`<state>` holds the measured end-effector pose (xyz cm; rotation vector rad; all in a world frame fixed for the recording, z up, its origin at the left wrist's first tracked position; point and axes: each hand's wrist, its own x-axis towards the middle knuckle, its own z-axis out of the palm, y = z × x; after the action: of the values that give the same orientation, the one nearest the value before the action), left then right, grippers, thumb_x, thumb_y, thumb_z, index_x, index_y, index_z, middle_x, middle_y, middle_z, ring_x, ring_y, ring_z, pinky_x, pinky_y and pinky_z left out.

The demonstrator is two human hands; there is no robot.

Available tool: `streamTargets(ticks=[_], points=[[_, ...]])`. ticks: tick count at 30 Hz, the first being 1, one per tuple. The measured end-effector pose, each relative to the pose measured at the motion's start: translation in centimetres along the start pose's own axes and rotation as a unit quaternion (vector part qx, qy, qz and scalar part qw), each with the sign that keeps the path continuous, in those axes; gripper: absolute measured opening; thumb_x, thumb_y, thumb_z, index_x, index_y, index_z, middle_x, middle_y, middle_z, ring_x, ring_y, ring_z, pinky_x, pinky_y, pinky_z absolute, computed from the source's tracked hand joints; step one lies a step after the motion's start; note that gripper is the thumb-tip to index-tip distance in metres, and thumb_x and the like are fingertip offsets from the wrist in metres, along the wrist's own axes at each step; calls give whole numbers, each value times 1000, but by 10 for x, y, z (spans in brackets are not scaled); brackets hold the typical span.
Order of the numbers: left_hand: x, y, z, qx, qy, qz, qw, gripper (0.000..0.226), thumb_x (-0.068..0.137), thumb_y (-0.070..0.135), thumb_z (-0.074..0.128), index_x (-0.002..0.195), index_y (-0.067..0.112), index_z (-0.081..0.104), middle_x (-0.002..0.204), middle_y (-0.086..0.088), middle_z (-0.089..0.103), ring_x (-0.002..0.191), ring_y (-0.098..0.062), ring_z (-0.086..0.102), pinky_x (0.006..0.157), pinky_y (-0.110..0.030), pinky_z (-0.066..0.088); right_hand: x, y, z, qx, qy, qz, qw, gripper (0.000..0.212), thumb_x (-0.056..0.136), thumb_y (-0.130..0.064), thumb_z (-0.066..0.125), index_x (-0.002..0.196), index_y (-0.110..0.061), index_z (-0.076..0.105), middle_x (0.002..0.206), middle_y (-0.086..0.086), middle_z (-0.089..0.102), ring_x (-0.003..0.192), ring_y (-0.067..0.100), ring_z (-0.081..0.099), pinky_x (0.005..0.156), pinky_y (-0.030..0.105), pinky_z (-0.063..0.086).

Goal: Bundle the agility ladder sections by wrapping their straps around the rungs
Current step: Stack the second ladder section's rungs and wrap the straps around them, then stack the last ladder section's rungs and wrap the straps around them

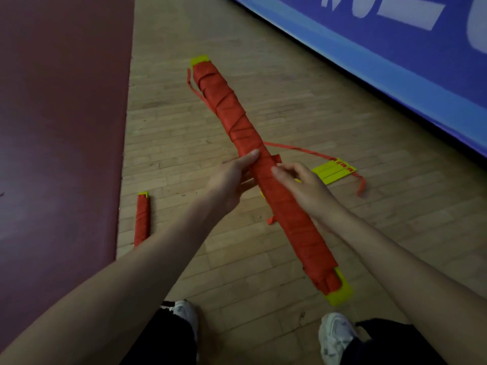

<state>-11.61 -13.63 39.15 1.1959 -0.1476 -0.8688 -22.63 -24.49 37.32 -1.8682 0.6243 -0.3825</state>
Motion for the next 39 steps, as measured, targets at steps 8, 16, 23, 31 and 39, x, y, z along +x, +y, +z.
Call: streamTargets(ticks=[8,16,23,31,39], points=[[67,27,-81,27,5,-18,999,9,91,16,60,91,10,66,76,1,70,69,-9,66,70,-22,55,112,-17,57,102,-81,118,984,19,97,-37,50,95,-21,60,94,4,64,80,16,61,71,28,51],[138,-5,-219,106,71,-44,991,8,93,16,59,94,14,67,81,5,68,73,-7,63,72,-20,51,190,39,226,142,-151,201,957,31,95,-23,57,121,-5,63,113,8,67,95,18,65,81,32,55],[178,-81,-337,113,173,-98,973,17,92,3,55,101,13,65,91,0,67,80,-11,62,74,-23,48,195,117,351,178,-143,312,922,26,96,-10,54,119,2,60,121,19,63,108,32,64,88,38,53],[159,-159,-397,79,285,-153,943,23,91,-10,44,88,10,55,76,-5,57,65,-13,53,60,-24,43,165,198,435,125,-159,382,902,26,94,-16,59,117,-3,62,120,17,63,108,31,63,86,40,53],[165,-190,-410,59,318,-184,928,32,88,-2,35,91,5,66,66,-7,65,44,-10,57,42,-17,44,173,225,463,78,-139,416,895,30,93,-14,61,117,3,59,106,14,59,87,26,56,82,41,54]])
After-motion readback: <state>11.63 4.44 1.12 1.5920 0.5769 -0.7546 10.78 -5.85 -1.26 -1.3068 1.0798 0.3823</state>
